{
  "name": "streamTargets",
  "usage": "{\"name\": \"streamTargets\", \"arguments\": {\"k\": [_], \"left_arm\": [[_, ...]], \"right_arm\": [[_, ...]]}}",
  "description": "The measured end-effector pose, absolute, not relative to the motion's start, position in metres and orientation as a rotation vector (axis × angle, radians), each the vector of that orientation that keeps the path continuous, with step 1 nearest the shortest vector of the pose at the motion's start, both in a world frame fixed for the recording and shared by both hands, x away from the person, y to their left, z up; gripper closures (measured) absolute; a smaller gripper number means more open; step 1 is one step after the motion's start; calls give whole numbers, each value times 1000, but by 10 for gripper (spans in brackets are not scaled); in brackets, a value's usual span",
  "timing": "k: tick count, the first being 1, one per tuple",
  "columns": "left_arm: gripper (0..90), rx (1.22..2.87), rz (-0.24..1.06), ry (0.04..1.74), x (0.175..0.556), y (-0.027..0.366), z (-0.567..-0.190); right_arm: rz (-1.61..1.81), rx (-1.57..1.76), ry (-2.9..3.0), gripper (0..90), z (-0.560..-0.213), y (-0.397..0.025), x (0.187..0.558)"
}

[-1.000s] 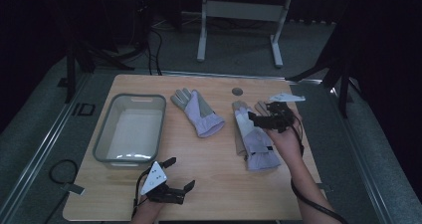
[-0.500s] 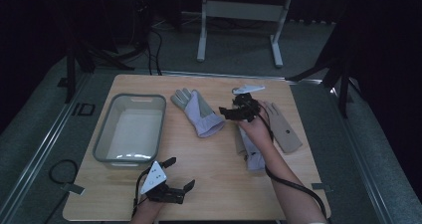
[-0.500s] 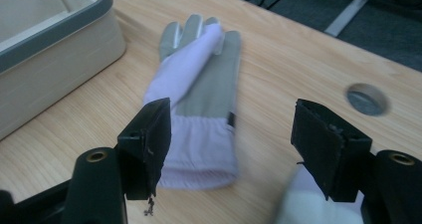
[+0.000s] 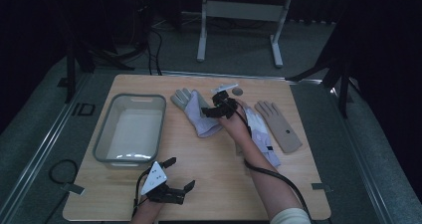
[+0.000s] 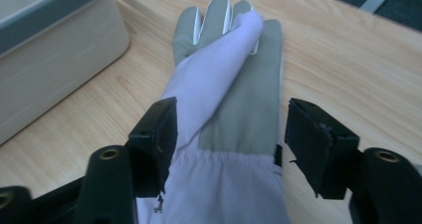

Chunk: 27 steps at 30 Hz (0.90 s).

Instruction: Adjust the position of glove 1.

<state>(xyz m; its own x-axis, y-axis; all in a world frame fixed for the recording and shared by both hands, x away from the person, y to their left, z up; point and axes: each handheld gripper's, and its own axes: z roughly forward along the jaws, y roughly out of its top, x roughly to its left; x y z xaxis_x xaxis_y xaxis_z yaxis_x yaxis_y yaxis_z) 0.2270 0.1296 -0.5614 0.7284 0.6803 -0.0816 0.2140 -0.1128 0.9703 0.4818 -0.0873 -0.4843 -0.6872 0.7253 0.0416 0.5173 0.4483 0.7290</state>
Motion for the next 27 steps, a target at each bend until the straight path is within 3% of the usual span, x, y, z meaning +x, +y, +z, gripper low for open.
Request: {"name": "streamTargets", "arguments": {"k": [16,27], "left_arm": [[0,1672,444,727,228,130,-562],[0,1670,445,729,228,130,-562]], "right_arm": [[996,1154,2453,425,-525,-69,512],[927,1135,2472,535,-538,-67,513]]}}
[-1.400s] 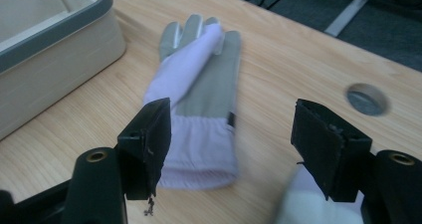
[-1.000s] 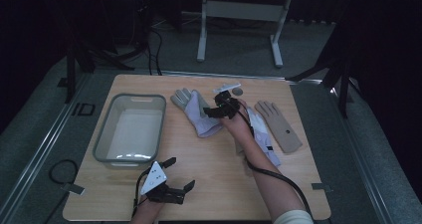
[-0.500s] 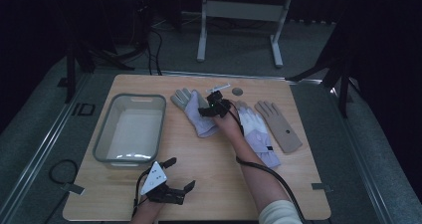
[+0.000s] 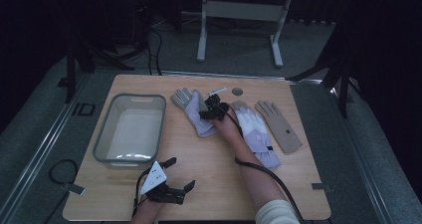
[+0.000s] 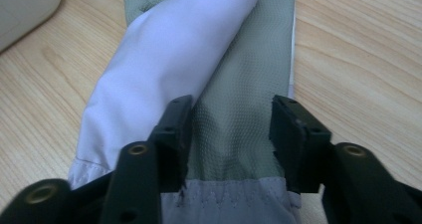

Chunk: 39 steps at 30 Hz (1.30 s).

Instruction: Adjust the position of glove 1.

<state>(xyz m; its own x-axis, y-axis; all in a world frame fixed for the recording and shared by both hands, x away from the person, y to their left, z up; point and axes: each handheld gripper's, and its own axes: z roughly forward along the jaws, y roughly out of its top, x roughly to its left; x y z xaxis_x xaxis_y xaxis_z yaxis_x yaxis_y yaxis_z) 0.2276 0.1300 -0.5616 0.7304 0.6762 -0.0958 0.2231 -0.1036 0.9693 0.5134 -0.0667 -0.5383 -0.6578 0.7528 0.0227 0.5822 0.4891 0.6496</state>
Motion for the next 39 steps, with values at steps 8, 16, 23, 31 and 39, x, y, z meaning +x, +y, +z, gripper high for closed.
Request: {"name": "streamTargets", "arguments": {"k": [8,16,23,31,39], "left_arm": [[0,1671,441,728,228,130,-562],[0,1666,445,728,228,130,-562],[0,1661,463,732,227,130,-561],[0,1650,481,729,227,130,-559],[0,1659,488,720,226,129,-559]], "right_arm": [[911,1118,2471,849,-538,-64,509],[959,1208,2407,877,-519,-71,493],[1074,1313,2310,877,-499,-89,464],[1189,1475,2139,876,-483,-111,407],[1209,1572,2094,875,-491,-122,370]]}}
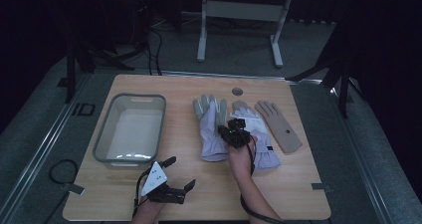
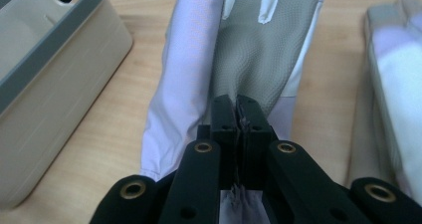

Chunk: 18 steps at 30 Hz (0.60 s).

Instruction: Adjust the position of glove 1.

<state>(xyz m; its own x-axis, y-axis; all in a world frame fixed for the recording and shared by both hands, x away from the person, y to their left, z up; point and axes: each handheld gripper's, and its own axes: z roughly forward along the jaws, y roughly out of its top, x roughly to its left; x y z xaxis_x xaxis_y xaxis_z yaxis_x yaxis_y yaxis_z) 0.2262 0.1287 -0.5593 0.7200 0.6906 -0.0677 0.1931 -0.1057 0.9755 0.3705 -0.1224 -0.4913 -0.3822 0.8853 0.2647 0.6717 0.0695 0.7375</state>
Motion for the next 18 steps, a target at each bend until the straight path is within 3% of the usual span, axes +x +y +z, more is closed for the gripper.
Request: {"name": "streamTargets", "arguments": {"k": [8,16,18], "left_arm": [[0,1666,483,714,227,127,-560],[0,1674,479,709,227,127,-560],[0,1674,476,710,228,127,-560]], "right_arm": [[1149,1647,2038,871,-518,-133,346],[1108,1691,2042,862,-537,-134,346],[1117,1690,2052,819,-536,-135,347]]}}
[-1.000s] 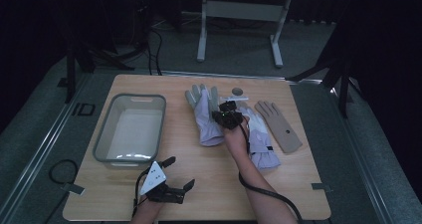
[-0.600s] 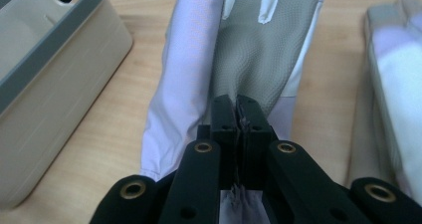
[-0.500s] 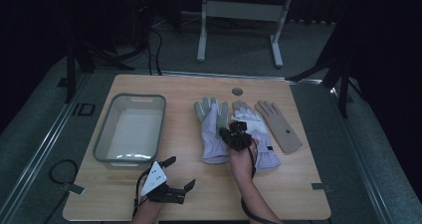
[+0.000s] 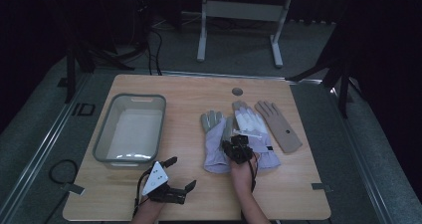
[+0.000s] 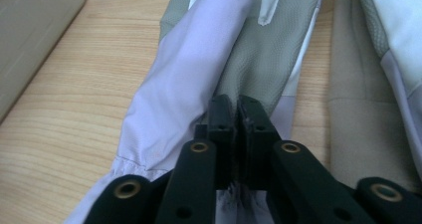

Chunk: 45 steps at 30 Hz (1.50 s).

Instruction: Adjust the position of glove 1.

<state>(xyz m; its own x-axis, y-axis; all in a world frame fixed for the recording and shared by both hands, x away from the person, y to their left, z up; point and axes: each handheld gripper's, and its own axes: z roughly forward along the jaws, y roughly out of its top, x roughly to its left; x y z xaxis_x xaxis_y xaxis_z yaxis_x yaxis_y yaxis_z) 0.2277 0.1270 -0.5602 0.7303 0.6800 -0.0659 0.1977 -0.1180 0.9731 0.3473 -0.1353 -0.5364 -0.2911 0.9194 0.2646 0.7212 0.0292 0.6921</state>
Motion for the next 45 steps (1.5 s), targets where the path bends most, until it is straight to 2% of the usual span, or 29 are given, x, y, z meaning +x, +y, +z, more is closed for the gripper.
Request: {"name": "streamTargets", "arguments": {"k": [5,9,13,28,45], "left_arm": [[0,1679,472,708,228,126,-561],[0,1680,468,709,229,126,-561],[0,1676,463,715,229,127,-561],[0,1675,462,716,230,127,-561],[0,1679,457,720,230,126,-561]], "right_arm": [[1150,1616,2071,698,-520,-141,347],[1142,1497,2114,567,-502,-146,350],[1151,1416,2140,505,-491,-160,357],[1155,1262,2172,516,-470,-231,367],[1101,1194,2286,565,-486,-292,370]]}}
